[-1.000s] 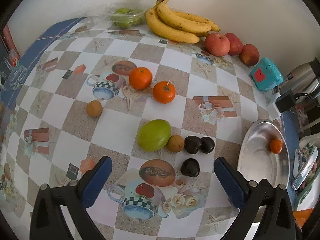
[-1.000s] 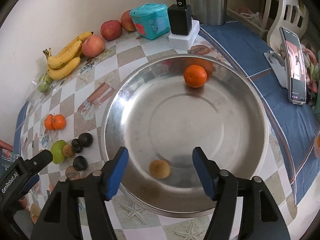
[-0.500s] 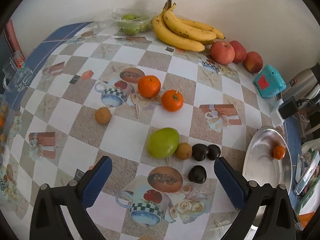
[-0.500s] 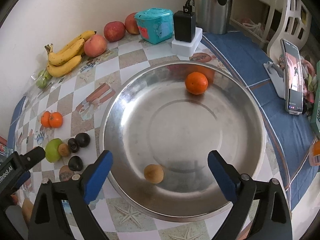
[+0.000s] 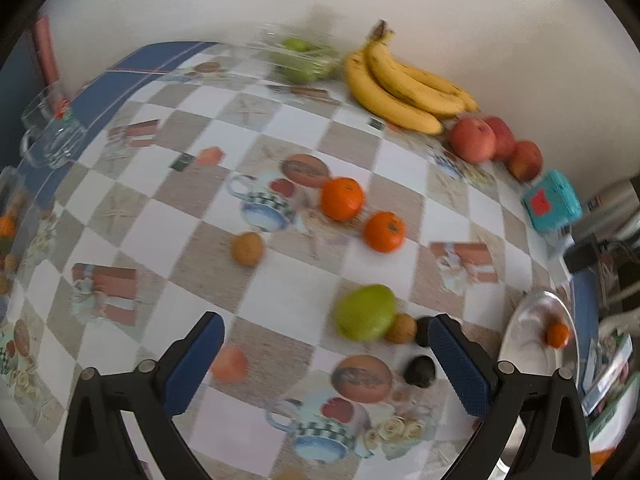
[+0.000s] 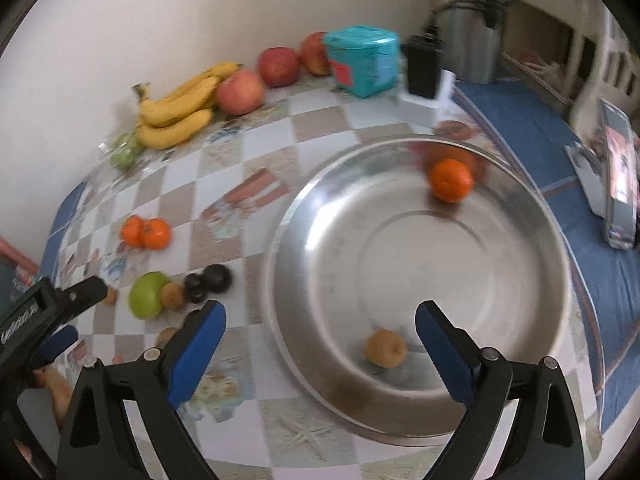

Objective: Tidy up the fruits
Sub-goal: 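Withdraw both open tools from the bowl back toward the fruit, then grasp the green mango with the left tool while the right tool grasps a dark plum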

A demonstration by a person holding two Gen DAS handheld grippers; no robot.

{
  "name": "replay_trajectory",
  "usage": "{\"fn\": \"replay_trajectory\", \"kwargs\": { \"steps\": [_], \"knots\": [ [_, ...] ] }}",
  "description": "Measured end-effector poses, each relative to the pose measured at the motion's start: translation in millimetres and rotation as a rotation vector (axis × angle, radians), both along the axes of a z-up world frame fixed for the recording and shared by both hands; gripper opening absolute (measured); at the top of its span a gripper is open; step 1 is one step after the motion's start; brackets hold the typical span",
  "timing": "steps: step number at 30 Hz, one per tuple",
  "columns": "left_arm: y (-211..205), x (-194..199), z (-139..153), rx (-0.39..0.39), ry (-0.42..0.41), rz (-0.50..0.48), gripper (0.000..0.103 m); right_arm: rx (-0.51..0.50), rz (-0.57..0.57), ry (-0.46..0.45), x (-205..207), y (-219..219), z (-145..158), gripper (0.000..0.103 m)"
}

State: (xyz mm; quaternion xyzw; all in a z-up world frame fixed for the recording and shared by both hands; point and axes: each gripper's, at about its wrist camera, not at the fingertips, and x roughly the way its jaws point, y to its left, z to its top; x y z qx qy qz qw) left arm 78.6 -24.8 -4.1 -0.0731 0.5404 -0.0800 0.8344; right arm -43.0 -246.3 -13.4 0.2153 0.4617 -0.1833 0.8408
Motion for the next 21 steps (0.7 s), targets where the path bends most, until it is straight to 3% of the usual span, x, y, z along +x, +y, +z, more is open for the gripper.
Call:
{"fn": "replay_trajectory", "kwargs": {
  "steps": [5,13,21],
  "knots": [
    [25,6,3,-0.002,-0.007,0.075,0.103,0.025,0.116,-0.038,14,27,6,0.096],
    [50,11,10,0.084,-0.046,0.128,0.103,0.019,0.263,-0.068,36,72,11,0.096],
    [47,17,5,0.116,-0.051,0.107,0.103,0.022,0.286,-0.030,50,85,0,0.096]
  ]
}}
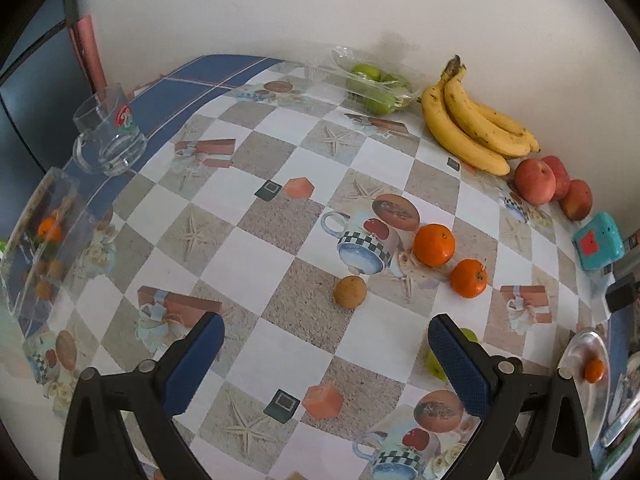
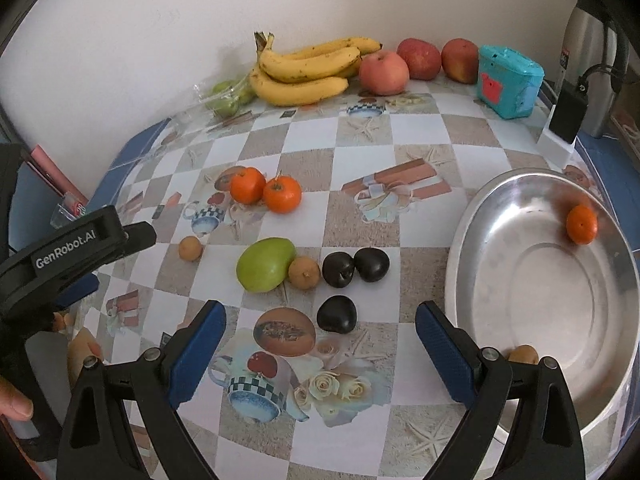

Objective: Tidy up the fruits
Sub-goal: 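Grasp the green mango with the left tool while the right tool grasps a dark plum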

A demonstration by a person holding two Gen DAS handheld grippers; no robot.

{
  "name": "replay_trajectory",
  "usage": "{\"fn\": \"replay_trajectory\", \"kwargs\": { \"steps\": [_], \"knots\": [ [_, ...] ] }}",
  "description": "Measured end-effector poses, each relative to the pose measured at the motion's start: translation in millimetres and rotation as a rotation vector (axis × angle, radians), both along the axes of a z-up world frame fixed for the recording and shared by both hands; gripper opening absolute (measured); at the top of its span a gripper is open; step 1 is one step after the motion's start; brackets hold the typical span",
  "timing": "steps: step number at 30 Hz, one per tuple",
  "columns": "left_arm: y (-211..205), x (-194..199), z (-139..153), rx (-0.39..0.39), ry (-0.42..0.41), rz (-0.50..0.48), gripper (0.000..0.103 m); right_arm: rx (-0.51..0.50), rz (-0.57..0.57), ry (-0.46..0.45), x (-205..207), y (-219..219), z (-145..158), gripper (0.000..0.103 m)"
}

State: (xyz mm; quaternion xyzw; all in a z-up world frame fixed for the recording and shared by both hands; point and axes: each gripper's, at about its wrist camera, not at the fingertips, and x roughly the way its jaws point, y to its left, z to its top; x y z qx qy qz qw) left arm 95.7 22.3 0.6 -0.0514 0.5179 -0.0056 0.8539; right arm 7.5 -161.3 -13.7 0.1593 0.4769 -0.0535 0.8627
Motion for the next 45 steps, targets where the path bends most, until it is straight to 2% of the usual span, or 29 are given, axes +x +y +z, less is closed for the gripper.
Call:
{"fn": "replay_trajectory", "kwargs": {
  "steps": [4,12,14,16,23,25,29,33,37,39,45],
  "knots": [
    [-18,0,-3,-0.009,-0.013,-0.082,0.103,0.000,-0.007,0.016,5,0,-5,0.096],
    [-43,7,-16,-0.021,0.002,-0.159,0.103,-0.032,-0.019,0.045,12,0,-14,0.094],
    [-48,7,-21,-0.021,0.013,-0.182,0.103,-0.029,-0.028,0.054,14,-2,-17,0.091],
    [-54,8,-25,-0.024,0.031,-0.207,0.103,-0.028,-0.035,0.068,17,-2,-20,0.081],
    [-66,8,-36,-0.064,0.068,-0.253,0.103,-0.038,-0.019,0.107,22,0,-31,0.067],
    [-69,9,-39,-0.073,0.076,-0.260,0.094,-0.037,-0.016,0.116,23,-1,-35,0.059],
    [-76,10,-44,-0.087,0.088,-0.288,0.081,-0.030,-0.009,0.131,24,-2,-40,0.051],
    [-79,9,-49,-0.146,0.119,-0.311,0.061,-0.018,-0.008,0.139,24,-2,-42,0.044],
    [-83,7,-46,-0.160,0.113,-0.334,0.044,-0.004,-0.006,0.143,23,-3,-43,0.034],
    [-85,6,-46,-0.165,0.117,-0.339,0.043,0.000,-0.007,0.147,23,-3,-44,0.030],
    [-87,6,-47,-0.166,0.118,-0.346,0.043,0.016,-0.012,0.149,23,-3,-44,0.029]
  ]
}}
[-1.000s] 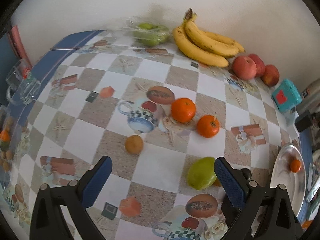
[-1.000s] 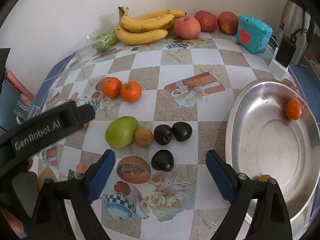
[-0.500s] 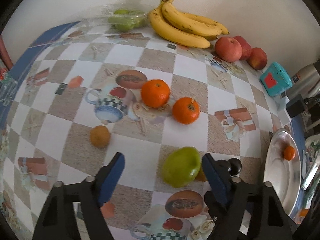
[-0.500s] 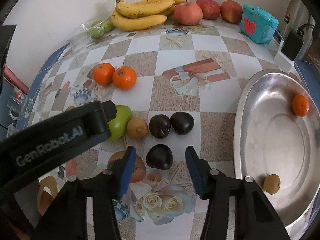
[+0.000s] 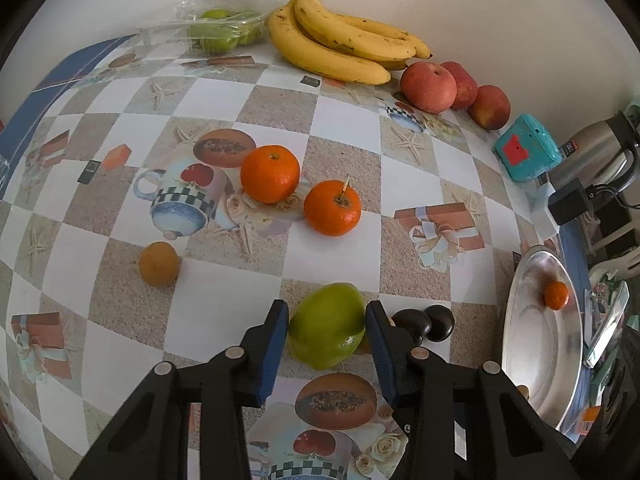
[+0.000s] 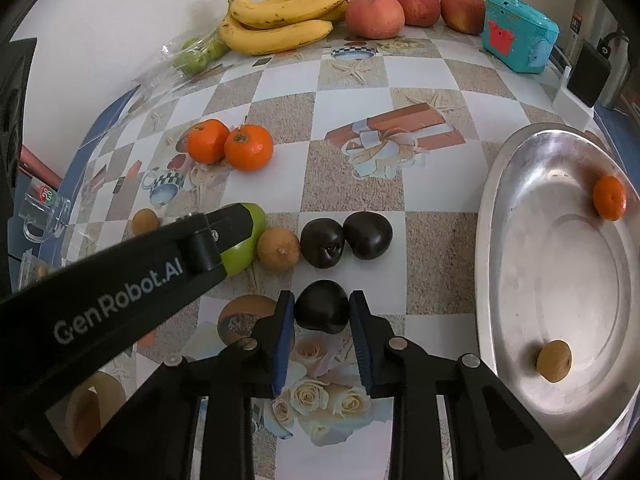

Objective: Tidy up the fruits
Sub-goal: 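Grasp the green mango with the left tool while the right tool grasps a dark plum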

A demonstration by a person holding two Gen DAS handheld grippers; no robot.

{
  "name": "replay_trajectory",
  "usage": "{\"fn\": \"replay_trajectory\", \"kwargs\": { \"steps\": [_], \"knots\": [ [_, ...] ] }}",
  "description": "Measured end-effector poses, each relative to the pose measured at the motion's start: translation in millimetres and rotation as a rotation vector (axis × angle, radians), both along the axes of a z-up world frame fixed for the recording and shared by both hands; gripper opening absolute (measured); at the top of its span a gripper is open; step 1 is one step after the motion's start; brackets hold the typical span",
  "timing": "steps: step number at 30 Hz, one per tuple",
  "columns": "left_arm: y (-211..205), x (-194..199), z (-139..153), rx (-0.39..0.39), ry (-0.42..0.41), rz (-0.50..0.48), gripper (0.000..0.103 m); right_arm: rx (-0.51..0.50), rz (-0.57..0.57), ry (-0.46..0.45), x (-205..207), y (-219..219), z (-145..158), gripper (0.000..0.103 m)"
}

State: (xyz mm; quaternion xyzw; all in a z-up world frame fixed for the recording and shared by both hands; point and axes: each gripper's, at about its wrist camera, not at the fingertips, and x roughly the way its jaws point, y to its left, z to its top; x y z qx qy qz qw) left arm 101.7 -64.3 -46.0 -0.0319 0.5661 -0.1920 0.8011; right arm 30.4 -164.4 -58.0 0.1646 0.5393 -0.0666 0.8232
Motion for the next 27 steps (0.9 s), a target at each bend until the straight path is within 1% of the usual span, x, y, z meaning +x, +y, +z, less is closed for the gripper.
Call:
{"fn": "replay_trajectory", "kwargs": {
  "steps": [6,10,19,24,27],
  "knots": [
    [3,2,-2,-0.021,0.018,0.017,0.045,0.013,-0.008,0.001,-1,-2,0,0.029],
    [5,2,-7,-0.036,0.048,0.026,0.047,0.012,-0.007,0.001,-1,-1,0,0.029],
    [10,4,-11,-0.071,0.086,0.052,0.046,0.017,-0.008,0.002,-2,-2,-1,0.029],
    [13,5,-6,-0.092,0.087,0.066,0.046,0.019,-0.010,0.001,-2,-3,0,0.029],
    [16,5,4,-0.101,0.057,0.076,0.046,0.022,-0.013,0.000,-2,-3,0,0.029]
  ]
}}
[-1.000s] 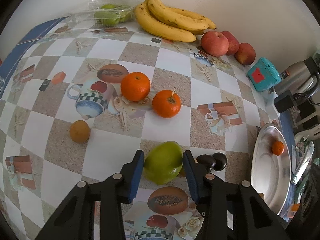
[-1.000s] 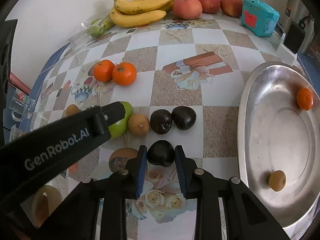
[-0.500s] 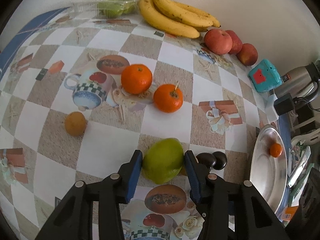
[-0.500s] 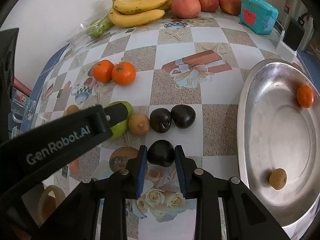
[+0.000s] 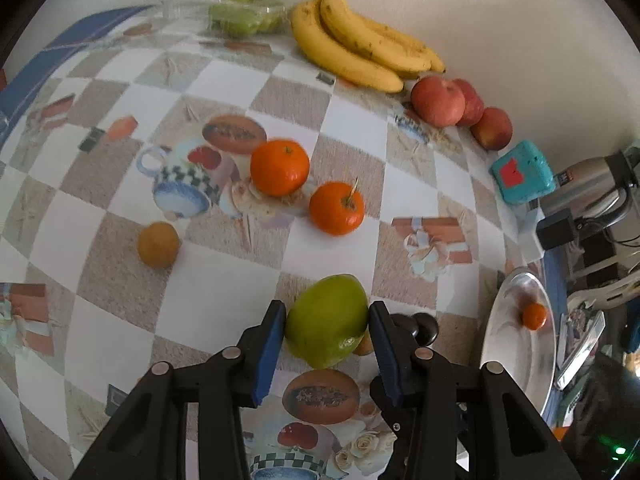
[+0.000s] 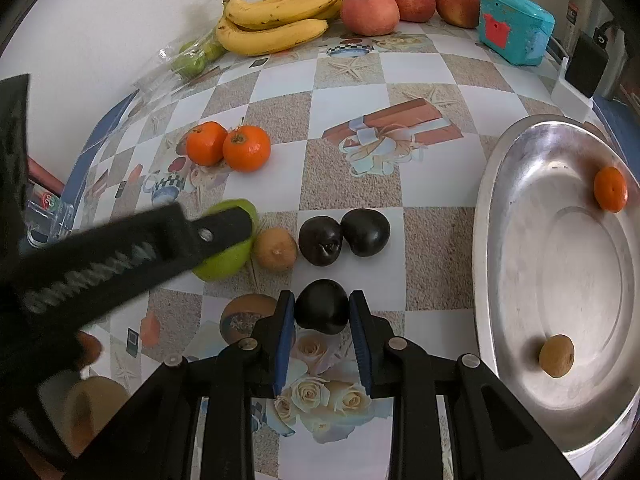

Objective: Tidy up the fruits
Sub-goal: 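Carry the green mango with the left tool while the right tool carries the plum over the bowl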

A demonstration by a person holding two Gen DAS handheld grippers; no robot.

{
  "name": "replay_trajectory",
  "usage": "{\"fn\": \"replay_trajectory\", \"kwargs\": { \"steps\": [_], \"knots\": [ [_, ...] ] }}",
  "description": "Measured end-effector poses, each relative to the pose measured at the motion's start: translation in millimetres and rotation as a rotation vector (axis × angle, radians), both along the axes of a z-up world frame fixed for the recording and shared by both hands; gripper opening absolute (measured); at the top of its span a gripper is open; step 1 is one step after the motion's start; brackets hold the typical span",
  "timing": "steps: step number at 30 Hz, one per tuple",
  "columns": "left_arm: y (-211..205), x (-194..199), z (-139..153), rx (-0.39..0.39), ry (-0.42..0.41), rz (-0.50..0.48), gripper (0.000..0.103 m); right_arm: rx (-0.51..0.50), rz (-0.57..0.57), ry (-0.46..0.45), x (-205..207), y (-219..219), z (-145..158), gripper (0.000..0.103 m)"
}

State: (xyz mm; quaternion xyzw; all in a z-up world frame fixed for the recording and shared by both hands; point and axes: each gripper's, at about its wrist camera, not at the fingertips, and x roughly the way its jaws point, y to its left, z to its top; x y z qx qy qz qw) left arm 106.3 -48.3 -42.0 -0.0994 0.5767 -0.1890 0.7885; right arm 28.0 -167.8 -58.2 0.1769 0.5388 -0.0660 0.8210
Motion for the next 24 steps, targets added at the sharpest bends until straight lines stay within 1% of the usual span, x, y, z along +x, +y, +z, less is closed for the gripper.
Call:
{"fn": "replay_trajectory", "kwargs": {
  "steps": [10,24],
  "knots": [
    [10,1,24,-0.032,-0.057,0.036,0.046,0.011,-0.024,-0.030,-6,-8,12,0.029],
    [12,0,28,-0.030,-0.061,0.044,0.046,0.003,-0.054,-0.061,-13,-17,30,0.029]
  ]
}}
